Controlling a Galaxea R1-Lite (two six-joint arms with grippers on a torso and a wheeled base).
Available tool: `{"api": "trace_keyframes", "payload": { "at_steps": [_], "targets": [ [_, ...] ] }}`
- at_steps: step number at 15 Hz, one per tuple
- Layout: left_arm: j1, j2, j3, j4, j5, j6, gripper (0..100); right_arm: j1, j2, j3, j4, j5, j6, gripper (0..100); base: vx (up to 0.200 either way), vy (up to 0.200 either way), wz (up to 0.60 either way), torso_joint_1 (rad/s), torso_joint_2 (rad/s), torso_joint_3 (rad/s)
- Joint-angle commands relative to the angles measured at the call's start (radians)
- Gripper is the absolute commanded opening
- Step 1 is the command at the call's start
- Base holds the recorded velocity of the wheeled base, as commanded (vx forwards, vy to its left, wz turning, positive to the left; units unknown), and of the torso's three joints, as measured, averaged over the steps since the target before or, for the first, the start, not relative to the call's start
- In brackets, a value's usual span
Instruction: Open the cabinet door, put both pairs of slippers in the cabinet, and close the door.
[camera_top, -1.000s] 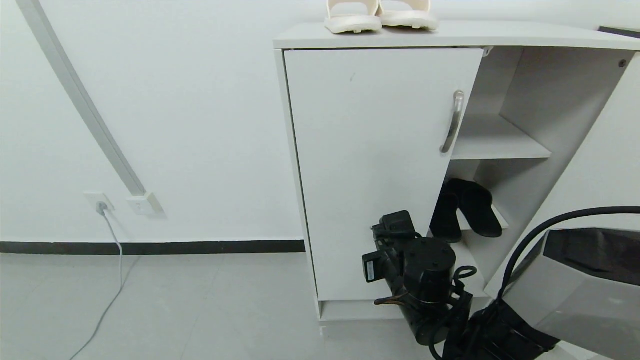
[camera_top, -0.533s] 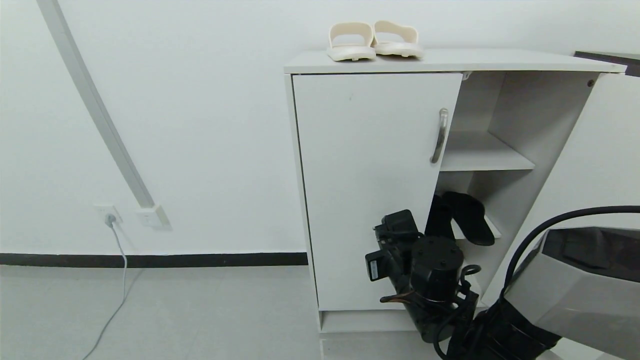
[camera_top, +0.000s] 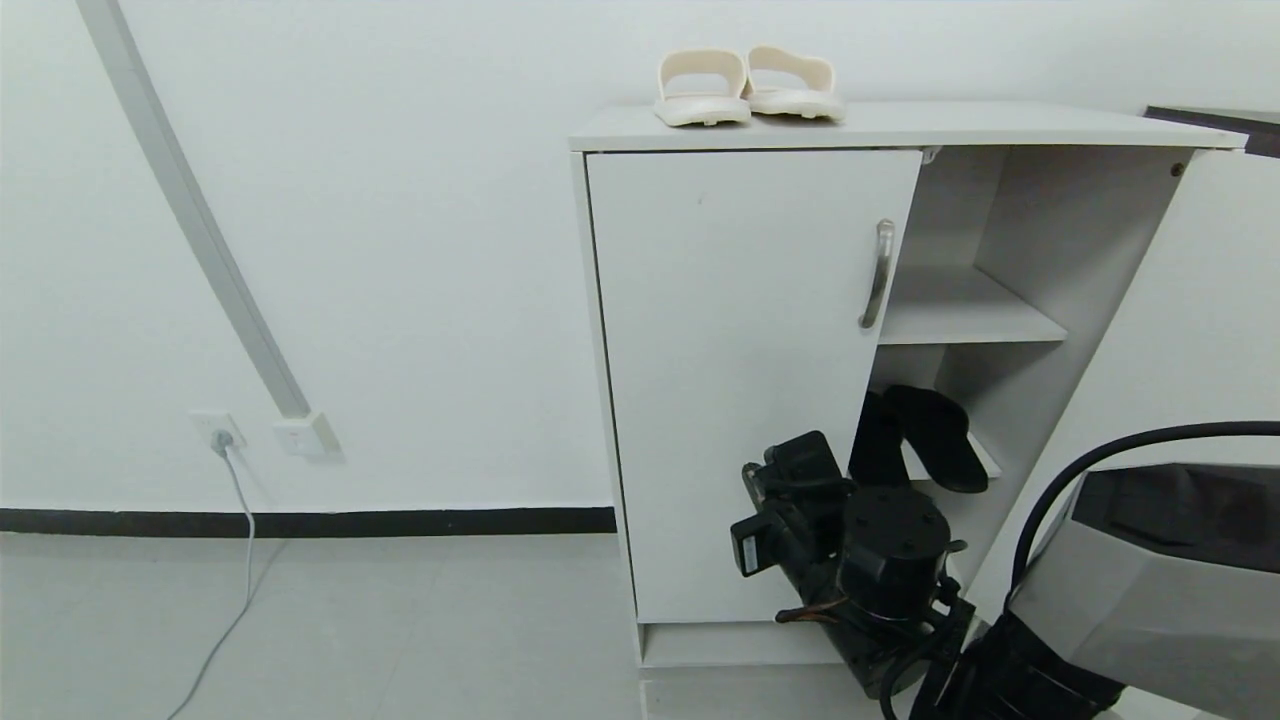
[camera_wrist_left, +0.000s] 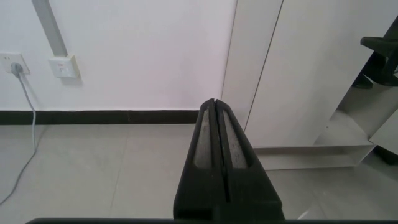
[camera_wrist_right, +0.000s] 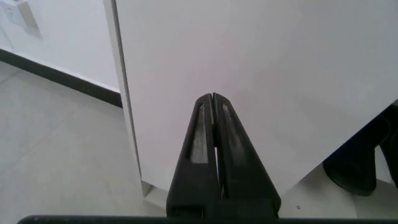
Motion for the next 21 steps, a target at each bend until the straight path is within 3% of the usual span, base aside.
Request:
{"api": "trace_keyframes", "payload": {
  "at_steps": [1, 10, 21],
  "targets": [
    [0.0, 0.001, 0.0, -0.001, -0.001, -0.001, 0, 0.002, 0.006, 0.002, -0.002, 0.001, 0.0, 0, 0.0, 0.0, 0.0, -0.002, -0.06, -0.041],
    [0.0, 0.001, 0.0, -0.001, 0.001, -0.001, 0, 0.007, 0.007, 0.01, -0.014, 0.001, -0.002, 0, 0.0, 0.0, 0.0, 0.046, -0.38, -0.338],
    [0.0, 0.001, 0.0, -0.001, 0.001, -0.001, 0, 0.007, 0.009, 0.01, -0.014, 0.001, -0.002, 0, 0.0, 0.0, 0.0, 0.157, -0.48, -0.324]
  ]
}}
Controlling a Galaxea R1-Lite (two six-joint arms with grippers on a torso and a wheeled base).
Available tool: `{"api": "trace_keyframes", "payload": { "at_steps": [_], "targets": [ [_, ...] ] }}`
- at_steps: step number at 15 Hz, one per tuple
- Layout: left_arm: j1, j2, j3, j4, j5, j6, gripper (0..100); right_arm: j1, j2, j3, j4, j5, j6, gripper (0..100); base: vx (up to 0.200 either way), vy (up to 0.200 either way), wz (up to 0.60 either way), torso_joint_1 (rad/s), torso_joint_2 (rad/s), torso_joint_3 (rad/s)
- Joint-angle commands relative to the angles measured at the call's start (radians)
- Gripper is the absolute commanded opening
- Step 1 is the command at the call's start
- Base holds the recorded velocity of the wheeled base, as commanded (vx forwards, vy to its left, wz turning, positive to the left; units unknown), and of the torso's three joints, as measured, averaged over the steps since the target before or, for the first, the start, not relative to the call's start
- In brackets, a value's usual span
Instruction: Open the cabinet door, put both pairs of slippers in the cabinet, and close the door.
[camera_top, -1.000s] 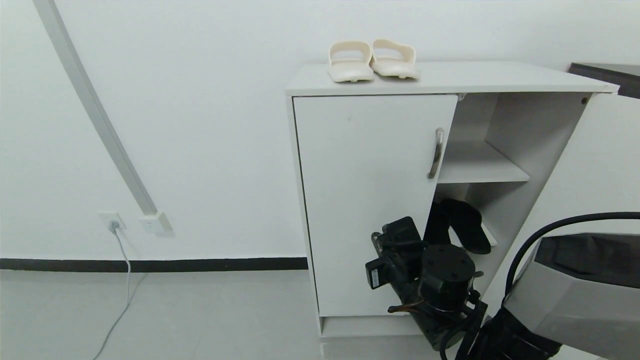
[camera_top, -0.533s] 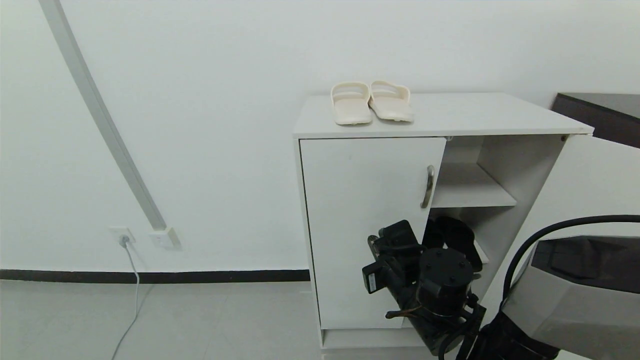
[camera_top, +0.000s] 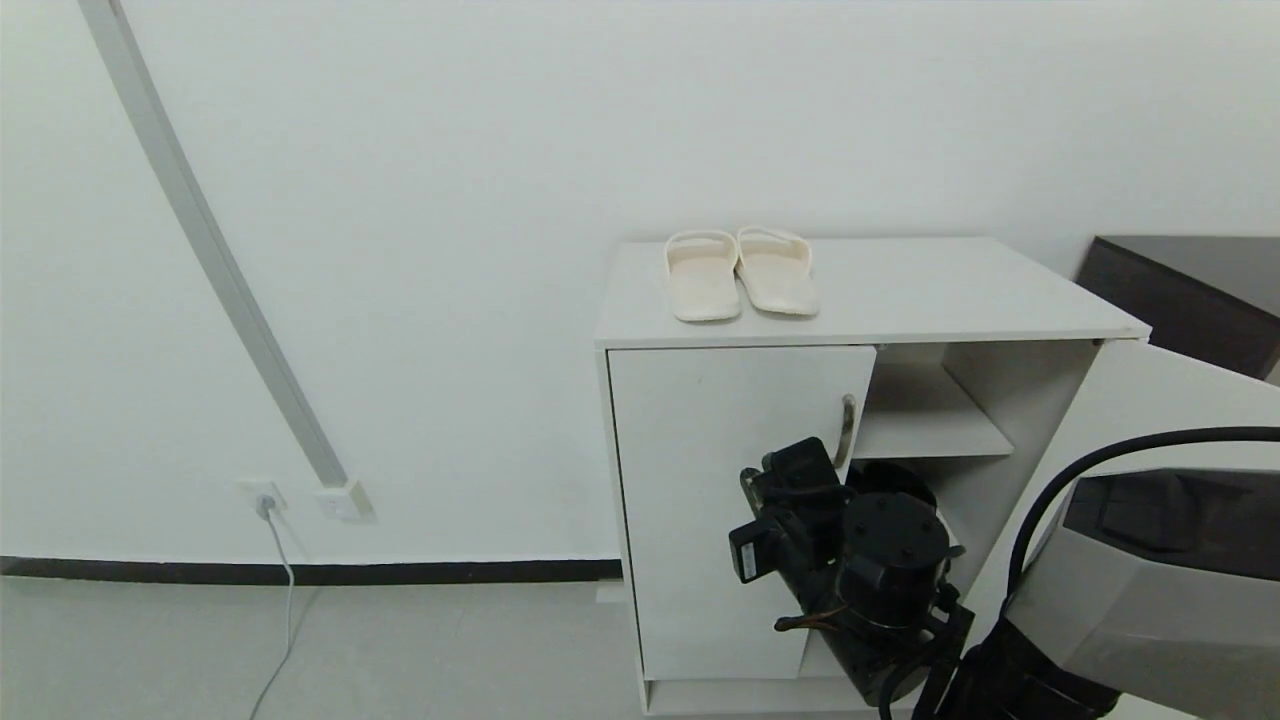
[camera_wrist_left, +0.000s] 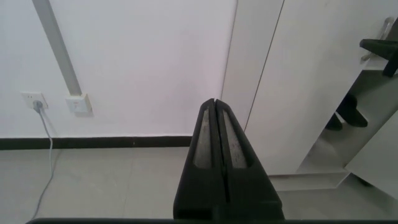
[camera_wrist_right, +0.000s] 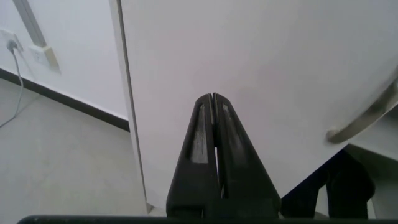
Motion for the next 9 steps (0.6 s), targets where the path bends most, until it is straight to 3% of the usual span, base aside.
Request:
{"api": "trace_keyframes", "payload": {
  "at_steps": [1, 9],
  "targets": [
    [0.0, 0.001, 0.001, 0.0, 0.0, 0.0, 0, 0.0, 0.002, 0.0, 0.0, 0.0, 0.0, 0, 0.0, 0.0, 0.0, 0.188, -0.51, -0.305],
    [0.0, 0.001, -0.001, 0.0, 0.001, 0.0, 0, 0.0, 0.002, 0.005, -0.006, 0.0, 0.001, 0, 0.0, 0.0, 0.0, 0.223, -0.53, -0.319]
  ]
}}
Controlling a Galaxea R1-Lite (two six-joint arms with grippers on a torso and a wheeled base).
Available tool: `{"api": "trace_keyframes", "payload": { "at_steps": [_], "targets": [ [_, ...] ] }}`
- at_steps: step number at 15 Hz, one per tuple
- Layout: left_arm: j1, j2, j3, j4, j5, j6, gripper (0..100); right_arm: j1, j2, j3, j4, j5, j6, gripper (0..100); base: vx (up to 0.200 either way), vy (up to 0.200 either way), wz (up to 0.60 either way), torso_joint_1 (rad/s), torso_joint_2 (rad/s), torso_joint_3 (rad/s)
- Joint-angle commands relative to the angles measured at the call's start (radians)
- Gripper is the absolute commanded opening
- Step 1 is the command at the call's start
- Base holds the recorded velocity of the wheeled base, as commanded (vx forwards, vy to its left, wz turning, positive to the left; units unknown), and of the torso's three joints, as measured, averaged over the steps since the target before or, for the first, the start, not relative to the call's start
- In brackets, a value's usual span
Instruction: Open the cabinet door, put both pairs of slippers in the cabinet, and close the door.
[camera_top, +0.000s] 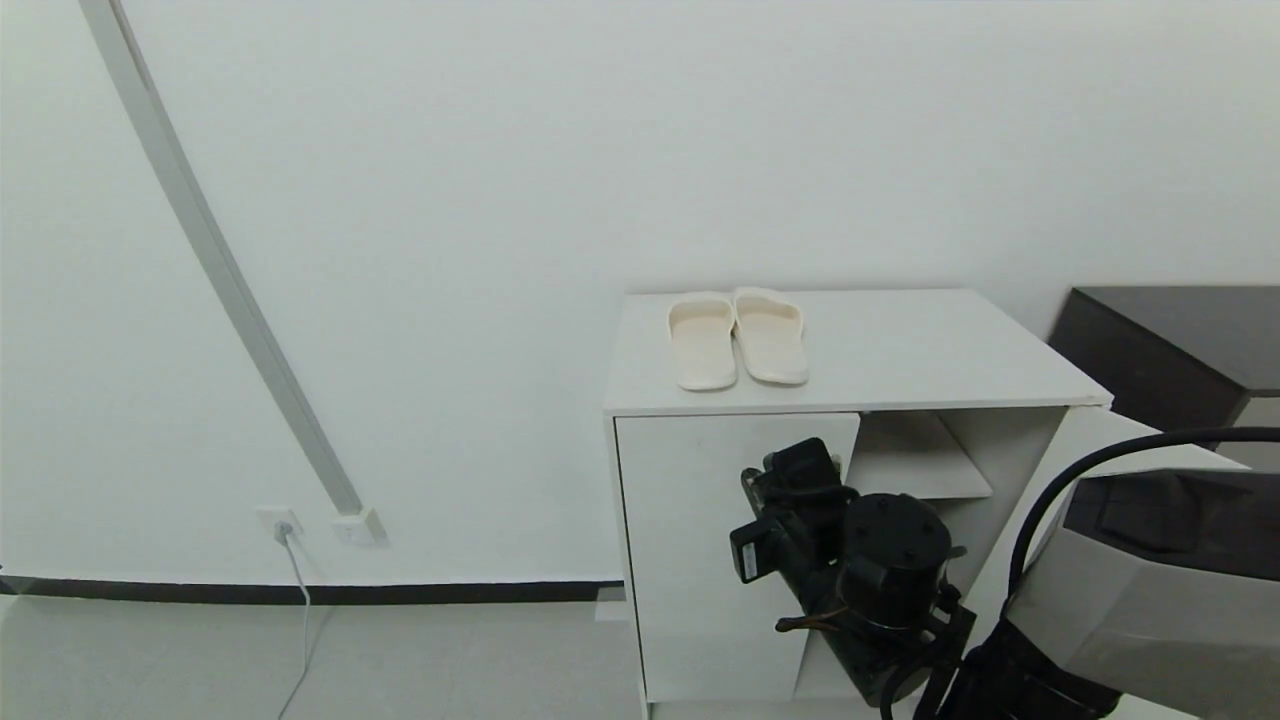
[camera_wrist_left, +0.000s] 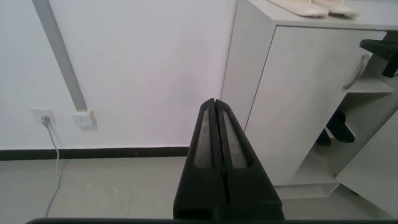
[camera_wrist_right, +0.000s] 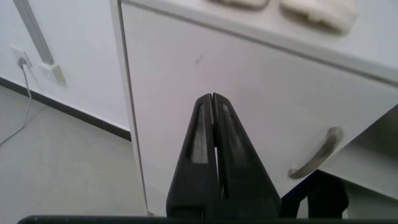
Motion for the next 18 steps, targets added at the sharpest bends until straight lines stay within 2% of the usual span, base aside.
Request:
{"api": "trace_keyframes", "payload": {
  "at_steps": [1, 7, 9, 10, 14, 15, 17, 18],
  "targets": [
    [0.0, 0.001, 0.0, 0.0, 0.001, 0.0, 0, 0.0, 0.002, 0.0, -0.002, 0.0, 0.0, 0, 0.0, 0.0, 0.0, 0.246, -0.58, -0.33],
    [0.0, 0.001, 0.0, 0.0, -0.001, 0.0, 0, -0.004, 0.006, 0.011, -0.022, 0.04, -0.001, 0, 0.0, 0.0, 0.0, 0.228, -0.52, -0.288],
    [0.0, 0.001, 0.0, 0.0, 0.001, 0.0, 0, -0.018, 0.011, 0.016, -0.048, 0.044, -0.034, 0, 0.0, 0.0, 0.0, 0.023, -0.04, -0.025],
    [0.0, 0.001, 0.0, 0.0, -0.001, 0.0, 0, -0.018, 0.005, 0.02, -0.066, 0.05, -0.093, 0, 0.0, 0.0, 0.0, 0.0, 0.0, 0.0],
    [0.0, 0.001, 0.001, 0.0, -0.001, 0.0, 0, -0.007, -0.029, -0.004, -0.022, 0.043, -0.086, 0, 0.0, 0.0, 0.0, 0.0, 0.0, 0.0],
    [0.0, 0.001, 0.001, 0.0, -0.001, 0.003, 0, -0.007, -0.028, -0.009, -0.012, 0.043, -0.086, 100, 0.0, 0.0, 0.0, 0.0, 0.0, 0.0],
    [0.0, 0.001, 0.001, 0.0, -0.001, 0.004, 0, -0.009, -0.029, -0.055, -0.006, 0.029, -0.084, 100, 0.0, 0.0, 0.0, 0.0, 0.0, 0.0],
    [0.0, 0.001, 0.001, 0.0, -0.001, 0.004, 0, -0.009, -0.031, -0.086, -0.005, -0.011, -0.084, 100, 0.0, 0.0, 0.0, 0.0, 0.0, 0.0]
  ]
}}
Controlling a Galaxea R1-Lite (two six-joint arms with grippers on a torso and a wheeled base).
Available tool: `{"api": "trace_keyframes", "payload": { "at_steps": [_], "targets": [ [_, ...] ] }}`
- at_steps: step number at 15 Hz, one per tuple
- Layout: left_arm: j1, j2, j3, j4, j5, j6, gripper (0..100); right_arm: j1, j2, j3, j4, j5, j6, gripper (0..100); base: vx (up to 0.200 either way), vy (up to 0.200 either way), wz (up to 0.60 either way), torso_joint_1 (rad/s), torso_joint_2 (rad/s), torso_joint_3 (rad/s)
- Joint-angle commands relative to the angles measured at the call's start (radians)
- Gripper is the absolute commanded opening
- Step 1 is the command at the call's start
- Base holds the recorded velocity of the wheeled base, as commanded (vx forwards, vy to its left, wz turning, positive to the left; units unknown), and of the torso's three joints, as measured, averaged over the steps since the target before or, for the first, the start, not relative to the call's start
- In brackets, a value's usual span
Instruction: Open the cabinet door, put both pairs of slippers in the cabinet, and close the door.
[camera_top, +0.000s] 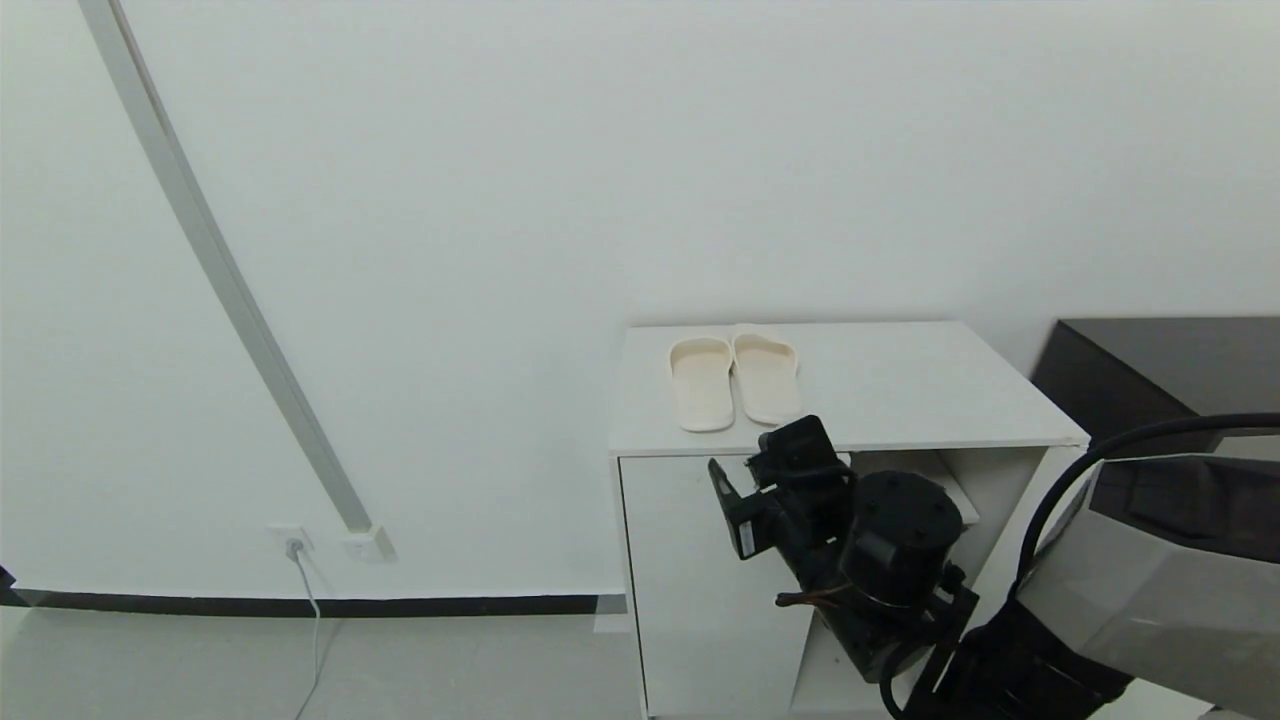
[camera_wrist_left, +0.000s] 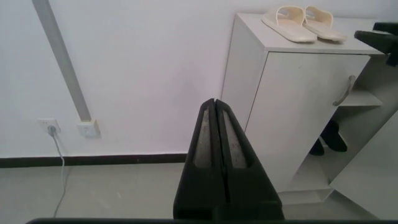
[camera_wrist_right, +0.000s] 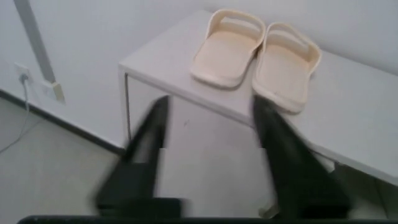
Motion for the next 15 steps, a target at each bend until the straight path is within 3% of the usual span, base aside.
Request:
{"api": "trace_keyframes", "payload": {
  "at_steps": [1, 3, 6, 9, 12, 15],
  "targets": [
    [0.0, 0.001, 0.0, 0.0, 0.0, -0.002, 0, 0.0, -0.009, -0.065, 0.019, -0.042, 0.0, 100, 0.0, 0.0, 0.0, 0.0, 0.0, 0.0],
    [0.0, 0.001, 0.0, 0.0, 0.0, -0.005, 0, -0.002, -0.026, -0.093, 0.085, -0.053, 0.008, 100, 0.0, 0.0, 0.0, 0.0, 0.0, 0.0],
    [0.0, 0.001, 0.0, 0.0, 0.001, -0.005, 0, -0.036, -0.035, -0.257, 0.45, -0.133, 0.198, 100, 0.0, 0.0, 0.0, 0.0, 0.0, 0.0],
    [0.0, 0.001, 0.0, 0.0, 0.001, -0.005, 0, -0.042, -0.083, -0.324, 0.659, -0.134, 0.305, 100, 0.0, 0.0, 0.0, 0.0, 0.0, 0.0],
    [0.0, 0.001, 0.0, 0.0, 0.001, -0.007, 0, -0.072, -0.094, -0.363, 0.731, -0.134, 0.32, 100, 0.0, 0.0, 0.0, 0.0, 0.0, 0.0],
    [0.0, 0.001, 0.0, 0.0, 0.001, -0.007, 0, -0.074, -0.092, -0.361, 0.731, -0.134, 0.324, 100, 0.2, 0.0, 0.0, -0.004, 0.0, -0.001]
  ]
}}
